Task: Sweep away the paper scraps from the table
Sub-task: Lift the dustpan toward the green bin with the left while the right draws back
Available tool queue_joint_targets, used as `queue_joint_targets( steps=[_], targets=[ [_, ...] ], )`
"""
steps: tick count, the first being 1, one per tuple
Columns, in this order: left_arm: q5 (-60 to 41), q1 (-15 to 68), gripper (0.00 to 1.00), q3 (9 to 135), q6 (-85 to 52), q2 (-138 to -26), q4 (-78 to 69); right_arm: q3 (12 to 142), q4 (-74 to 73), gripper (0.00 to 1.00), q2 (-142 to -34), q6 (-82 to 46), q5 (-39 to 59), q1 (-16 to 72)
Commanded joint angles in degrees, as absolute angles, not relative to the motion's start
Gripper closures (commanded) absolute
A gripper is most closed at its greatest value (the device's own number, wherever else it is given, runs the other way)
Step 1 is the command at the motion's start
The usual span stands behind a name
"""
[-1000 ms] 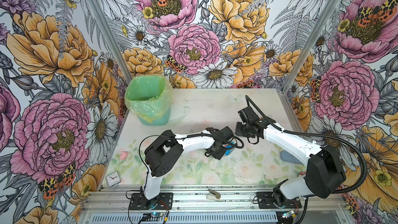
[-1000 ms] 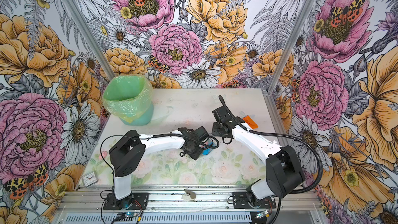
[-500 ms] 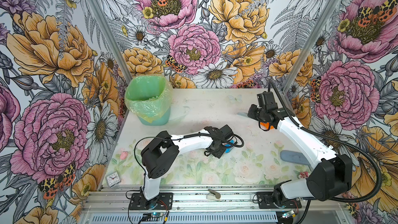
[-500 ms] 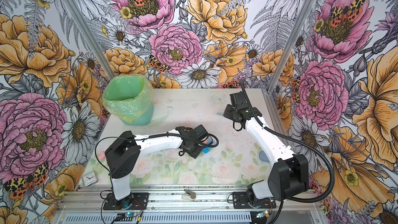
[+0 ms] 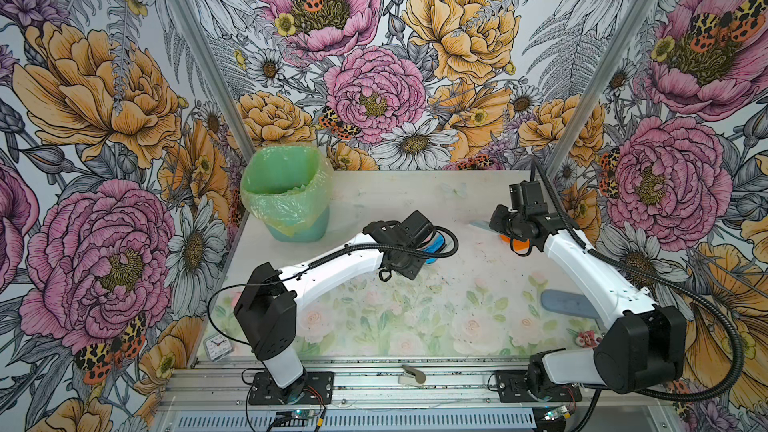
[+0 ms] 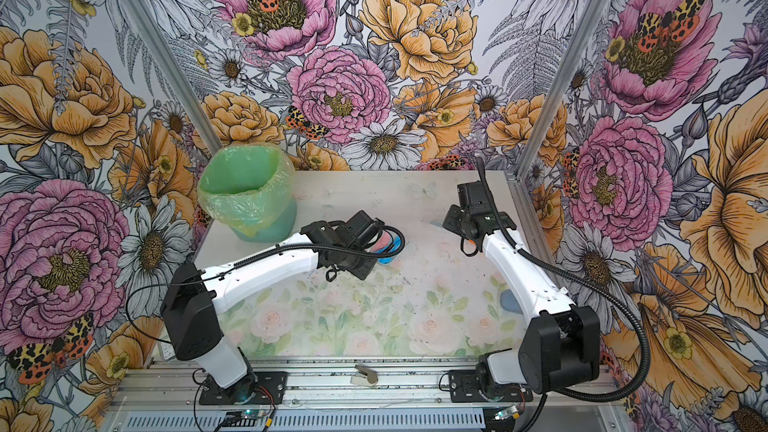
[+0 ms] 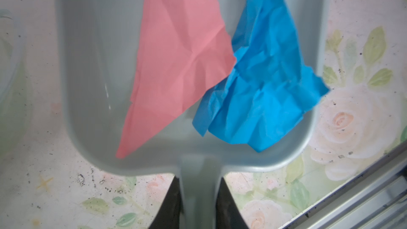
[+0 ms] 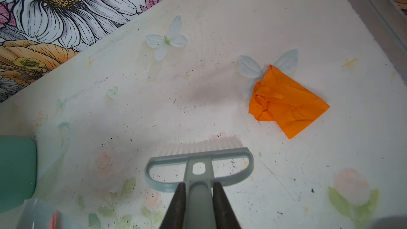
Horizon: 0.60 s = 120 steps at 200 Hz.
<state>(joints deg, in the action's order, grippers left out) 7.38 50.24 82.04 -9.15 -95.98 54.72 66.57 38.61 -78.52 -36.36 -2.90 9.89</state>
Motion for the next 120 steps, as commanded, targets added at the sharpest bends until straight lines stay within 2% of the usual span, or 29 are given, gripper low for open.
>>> queue_joint_targets(
  steps=[1,120],
  targets=[
    [9.06,48.57,1.0,84.58,-7.05,-93.32,57.54,65.75,38.15,1.0,-76.85,-35.68,-2.18,9.31],
    [9.5,37.37,0.96,94.91,-4.22,-85.45,64.56,63.91,36.6,1.0,-78.88,-35.89,-0.04,8.96]
  ],
)
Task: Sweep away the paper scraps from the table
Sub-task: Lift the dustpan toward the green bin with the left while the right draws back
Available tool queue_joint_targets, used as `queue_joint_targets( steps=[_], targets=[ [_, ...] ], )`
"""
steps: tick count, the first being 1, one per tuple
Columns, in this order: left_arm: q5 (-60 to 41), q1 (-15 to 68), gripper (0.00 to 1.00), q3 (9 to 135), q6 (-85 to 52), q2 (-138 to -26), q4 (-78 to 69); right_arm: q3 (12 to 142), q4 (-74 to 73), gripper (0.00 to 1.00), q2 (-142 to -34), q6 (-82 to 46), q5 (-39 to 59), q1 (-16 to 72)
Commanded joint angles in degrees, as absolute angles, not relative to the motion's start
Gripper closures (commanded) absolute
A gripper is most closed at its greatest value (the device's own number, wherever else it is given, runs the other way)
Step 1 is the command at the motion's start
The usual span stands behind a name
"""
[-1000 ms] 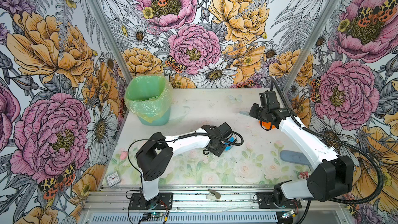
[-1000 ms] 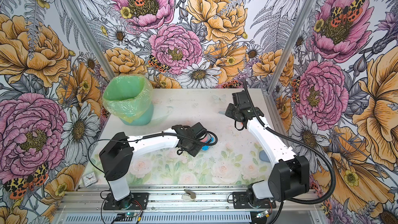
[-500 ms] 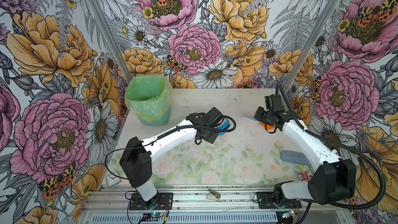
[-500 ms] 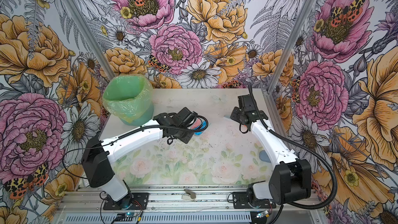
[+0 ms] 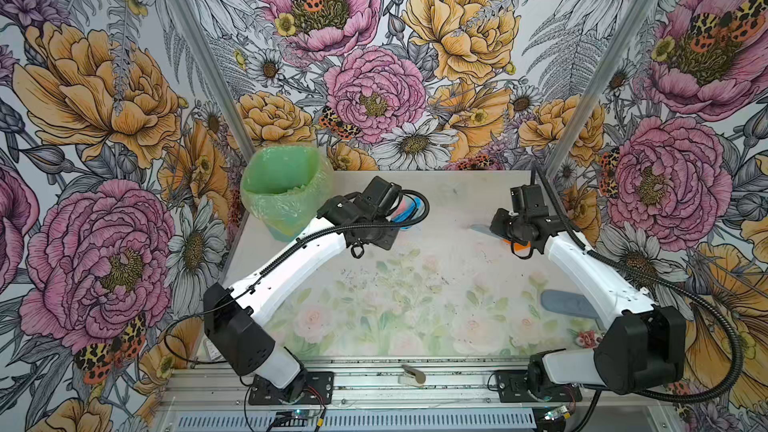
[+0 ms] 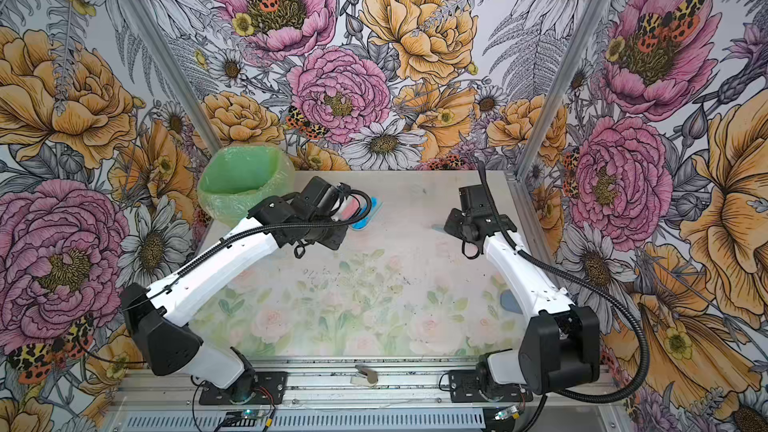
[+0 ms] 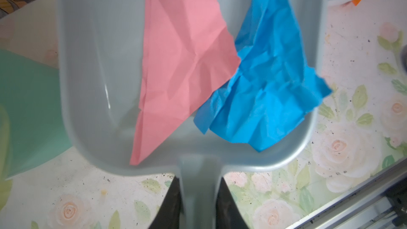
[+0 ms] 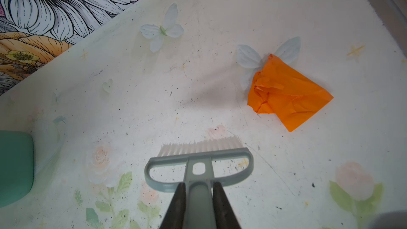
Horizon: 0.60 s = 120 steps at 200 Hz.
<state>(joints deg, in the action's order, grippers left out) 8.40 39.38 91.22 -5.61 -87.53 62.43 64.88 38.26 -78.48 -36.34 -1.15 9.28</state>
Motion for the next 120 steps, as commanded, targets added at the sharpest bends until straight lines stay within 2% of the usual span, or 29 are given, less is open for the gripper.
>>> queue_joint_targets(
  steps=[1,80,120],
  targets=[
    [9.45,37.23,0.96,95.0,-4.22,-85.44,64.62,63.9,36.58,1.0,-78.86,-35.87,-0.07,8.96],
    [8.7,28.82,0.94,102.55,-1.32,-83.72,68.1,63.55,36.39,1.0,-79.23,-36.08,0.34,8.92],
    [5.55,21.95,0.93,103.4,-1.23,-82.12,68.08,63.4,36.08,1.0,-79.65,-36.29,0.83,8.92]
  ],
)
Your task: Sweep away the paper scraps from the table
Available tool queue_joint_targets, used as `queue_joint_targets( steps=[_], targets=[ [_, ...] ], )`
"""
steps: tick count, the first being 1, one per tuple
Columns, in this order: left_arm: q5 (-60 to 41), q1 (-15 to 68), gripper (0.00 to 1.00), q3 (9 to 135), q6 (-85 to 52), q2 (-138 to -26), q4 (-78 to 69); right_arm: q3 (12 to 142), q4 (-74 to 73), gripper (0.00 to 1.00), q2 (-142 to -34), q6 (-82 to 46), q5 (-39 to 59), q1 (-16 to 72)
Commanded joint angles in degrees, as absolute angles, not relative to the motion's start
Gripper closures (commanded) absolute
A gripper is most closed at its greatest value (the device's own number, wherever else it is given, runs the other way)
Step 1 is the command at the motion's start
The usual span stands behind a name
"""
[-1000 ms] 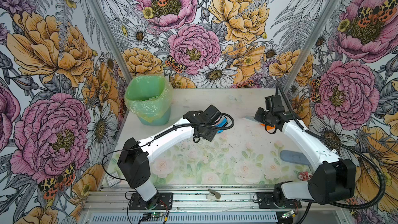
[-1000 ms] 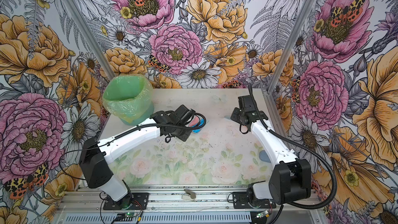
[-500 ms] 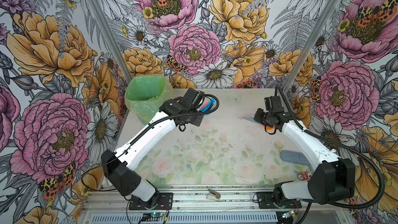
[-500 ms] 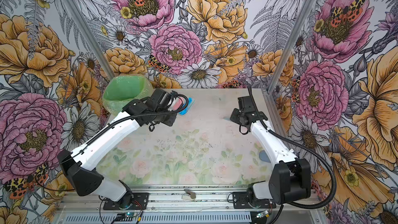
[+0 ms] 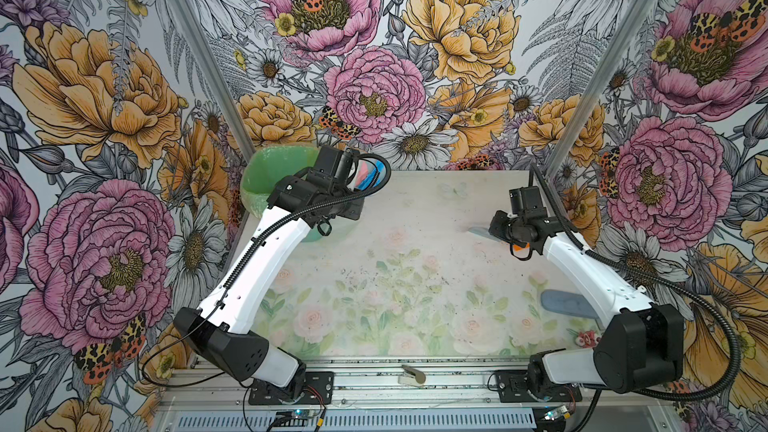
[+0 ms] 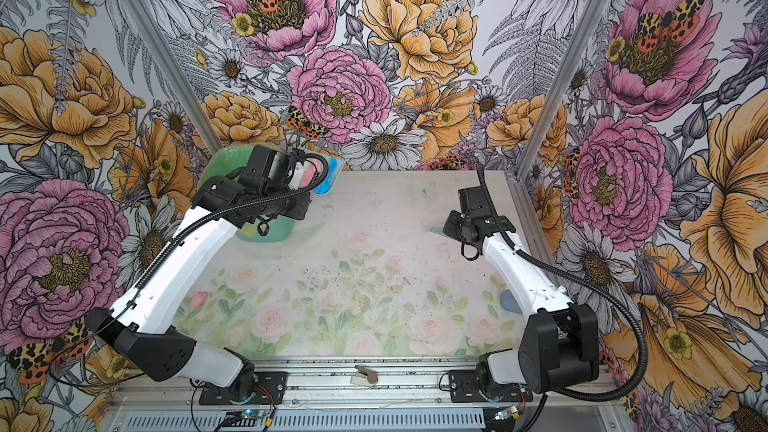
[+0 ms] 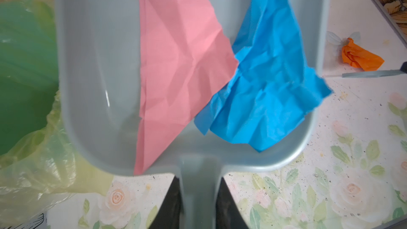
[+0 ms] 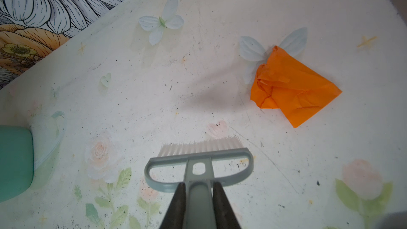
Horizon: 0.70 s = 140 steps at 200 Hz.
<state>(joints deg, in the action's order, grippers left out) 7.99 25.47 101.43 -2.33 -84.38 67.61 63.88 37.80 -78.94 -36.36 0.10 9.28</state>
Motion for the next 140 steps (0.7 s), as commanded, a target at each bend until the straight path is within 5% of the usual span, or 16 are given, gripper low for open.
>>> queue_joint_targets(
  steps=[1,140],
  targets=[
    [5.46,21.74,0.93,103.42,-1.19,-82.06,68.1,63.43,36.1,1.0,-79.64,-36.29,0.85,8.94],
    [-22.67,-3.37,0.93,107.32,-6.39,-87.85,67.69,63.37,34.8,1.0,-81.1,-36.2,2.24,8.92]
  ],
)
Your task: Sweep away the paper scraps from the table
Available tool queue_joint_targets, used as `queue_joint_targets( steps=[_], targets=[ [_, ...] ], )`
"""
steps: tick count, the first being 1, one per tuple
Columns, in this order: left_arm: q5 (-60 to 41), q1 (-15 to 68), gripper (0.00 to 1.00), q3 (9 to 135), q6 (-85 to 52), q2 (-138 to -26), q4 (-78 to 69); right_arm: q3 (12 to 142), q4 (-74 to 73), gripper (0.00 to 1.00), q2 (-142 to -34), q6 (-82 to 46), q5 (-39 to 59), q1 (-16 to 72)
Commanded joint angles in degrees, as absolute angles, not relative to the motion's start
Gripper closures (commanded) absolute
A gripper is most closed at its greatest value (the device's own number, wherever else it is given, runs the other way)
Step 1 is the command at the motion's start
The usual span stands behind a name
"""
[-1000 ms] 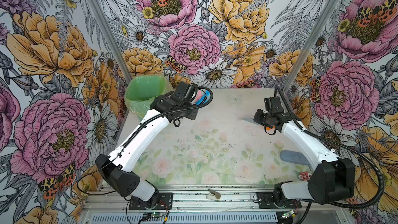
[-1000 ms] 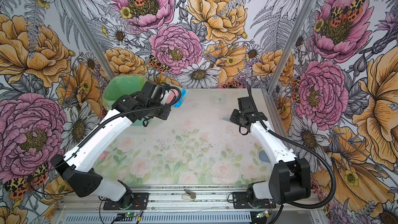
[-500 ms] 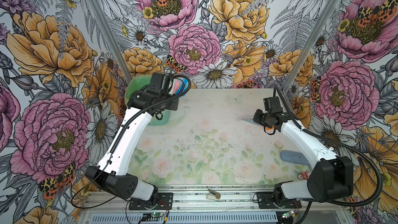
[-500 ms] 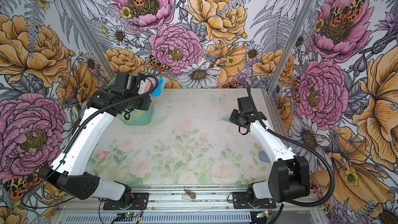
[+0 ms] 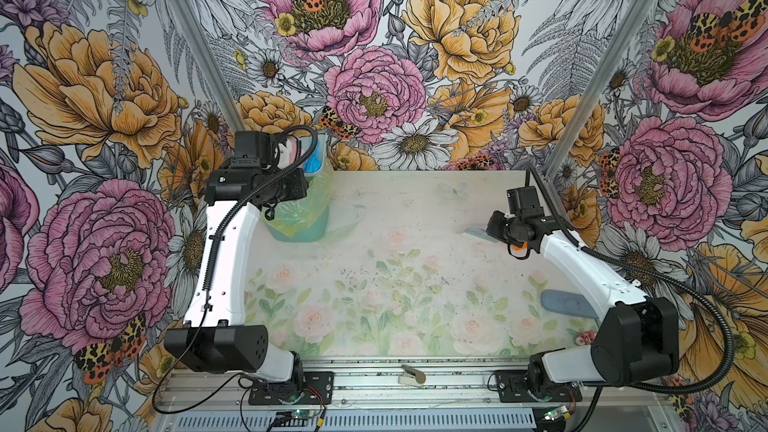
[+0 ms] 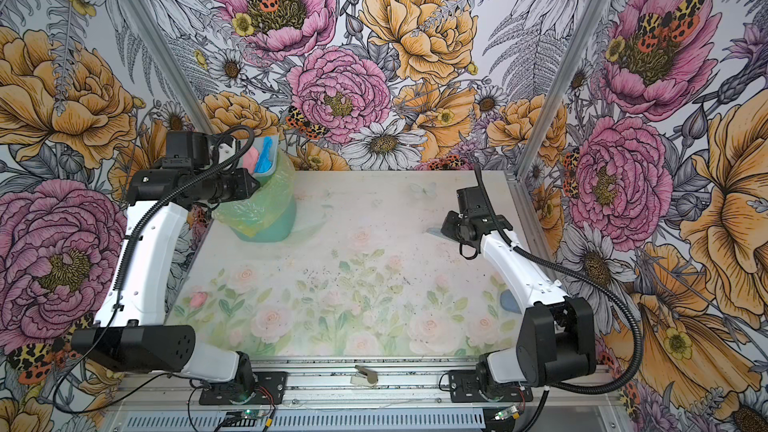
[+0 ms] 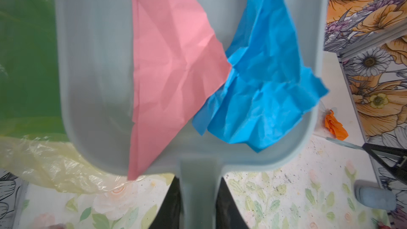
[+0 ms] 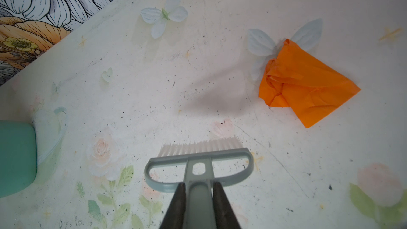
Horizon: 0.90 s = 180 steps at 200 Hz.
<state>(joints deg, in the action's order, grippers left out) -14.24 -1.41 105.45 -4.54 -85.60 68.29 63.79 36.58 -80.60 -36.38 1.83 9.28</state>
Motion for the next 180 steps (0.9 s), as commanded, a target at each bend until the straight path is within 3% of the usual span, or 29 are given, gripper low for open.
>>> queue_joint_targets(
  steps=[1,180],
  targets=[
    [-22.76,-3.4,0.93,107.36,-6.45,-87.96,67.73,63.37,34.8,1.0,-81.11,-36.16,2.22,8.9],
    [-38.33,-12.54,0.91,102.18,-14.02,-90.11,60.02,62.34,33.58,1.0,-80.51,-35.73,3.39,8.87]
  ],
)
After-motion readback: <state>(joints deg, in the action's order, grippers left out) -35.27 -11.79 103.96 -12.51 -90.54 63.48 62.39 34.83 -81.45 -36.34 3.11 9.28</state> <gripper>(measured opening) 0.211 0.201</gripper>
